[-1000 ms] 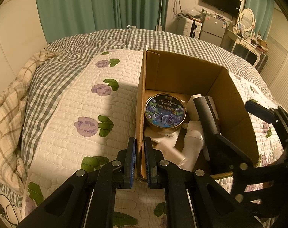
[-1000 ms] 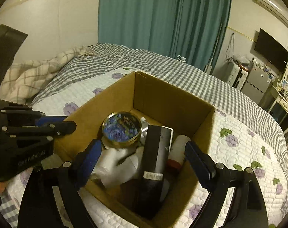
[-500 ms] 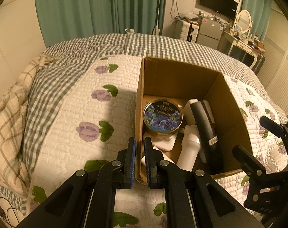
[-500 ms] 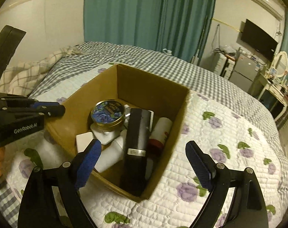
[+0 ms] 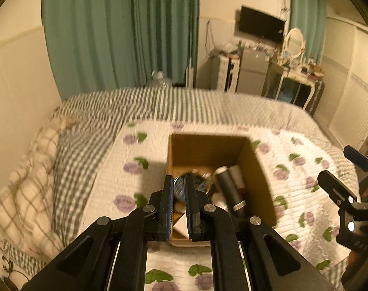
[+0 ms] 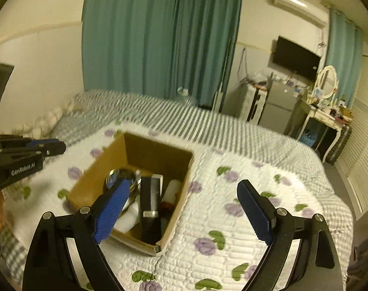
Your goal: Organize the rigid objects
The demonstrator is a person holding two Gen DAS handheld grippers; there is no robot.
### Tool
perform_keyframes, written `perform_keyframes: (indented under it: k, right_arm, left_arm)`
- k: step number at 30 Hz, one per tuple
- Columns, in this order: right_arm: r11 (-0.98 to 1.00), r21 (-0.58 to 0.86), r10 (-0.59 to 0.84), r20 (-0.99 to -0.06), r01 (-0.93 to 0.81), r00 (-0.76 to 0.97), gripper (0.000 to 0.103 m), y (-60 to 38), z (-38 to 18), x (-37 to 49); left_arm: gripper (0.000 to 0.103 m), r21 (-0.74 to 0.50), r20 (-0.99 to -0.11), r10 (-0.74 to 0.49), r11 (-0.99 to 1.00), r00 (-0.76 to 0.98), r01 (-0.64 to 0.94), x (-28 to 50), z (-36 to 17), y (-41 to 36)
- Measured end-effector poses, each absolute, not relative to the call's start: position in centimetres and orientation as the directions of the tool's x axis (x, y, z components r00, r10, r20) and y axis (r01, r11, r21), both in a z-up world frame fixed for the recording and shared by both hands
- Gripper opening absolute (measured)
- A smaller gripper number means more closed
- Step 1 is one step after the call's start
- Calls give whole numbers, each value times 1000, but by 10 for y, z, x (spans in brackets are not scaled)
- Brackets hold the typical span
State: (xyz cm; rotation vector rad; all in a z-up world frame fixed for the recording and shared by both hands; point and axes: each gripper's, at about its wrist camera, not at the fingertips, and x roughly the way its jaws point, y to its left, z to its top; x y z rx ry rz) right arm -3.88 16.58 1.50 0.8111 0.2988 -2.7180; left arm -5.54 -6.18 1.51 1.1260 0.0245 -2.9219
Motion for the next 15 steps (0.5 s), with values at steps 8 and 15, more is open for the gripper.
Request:
perform_keyframes:
  k: [8,15]
  right_arm:
    - [-963,-122,-159,-454,238,-877,97,198,68,4]
    - [-983,-96,-109,-386,157,-916,103,225,78,34]
  left_arm:
    - [11,-41,-578,63,-998,-814,-48,-26,48,-33]
    - [60,-2,-495,43,-999,-868,-49,0,49,-11]
